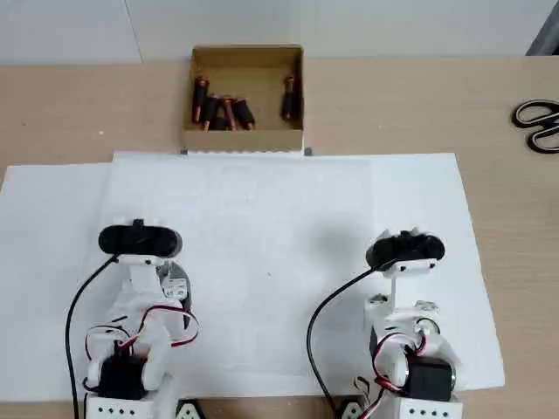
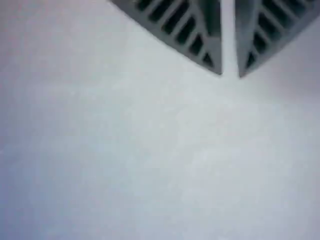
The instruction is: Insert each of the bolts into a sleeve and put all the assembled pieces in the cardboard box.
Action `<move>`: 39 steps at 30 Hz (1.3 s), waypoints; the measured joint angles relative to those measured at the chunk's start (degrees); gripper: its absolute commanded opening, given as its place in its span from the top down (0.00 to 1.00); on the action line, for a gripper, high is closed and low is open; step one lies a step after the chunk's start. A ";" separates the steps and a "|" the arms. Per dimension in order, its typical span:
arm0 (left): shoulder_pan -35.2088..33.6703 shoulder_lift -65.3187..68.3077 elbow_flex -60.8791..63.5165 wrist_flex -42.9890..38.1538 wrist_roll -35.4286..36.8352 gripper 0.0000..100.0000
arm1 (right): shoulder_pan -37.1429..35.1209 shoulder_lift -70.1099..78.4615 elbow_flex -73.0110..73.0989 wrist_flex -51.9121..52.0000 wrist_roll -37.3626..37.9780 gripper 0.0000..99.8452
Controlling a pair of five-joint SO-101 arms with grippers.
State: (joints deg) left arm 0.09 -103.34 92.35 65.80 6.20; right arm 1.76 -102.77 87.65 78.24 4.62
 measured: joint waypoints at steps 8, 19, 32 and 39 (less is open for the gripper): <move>0.00 0.00 0.00 0.00 -1.76 0.99 | -0.35 0.00 1.85 -0.53 0.00 1.00; 0.00 0.00 0.00 0.35 -1.76 0.99 | -0.88 0.00 2.02 -0.53 0.00 1.00; 0.00 0.00 0.00 0.35 -1.76 0.99 | -0.88 0.00 2.02 -0.53 0.00 1.00; 0.00 0.00 0.00 0.35 -1.76 0.99 | -0.88 0.00 2.02 -0.53 0.00 1.00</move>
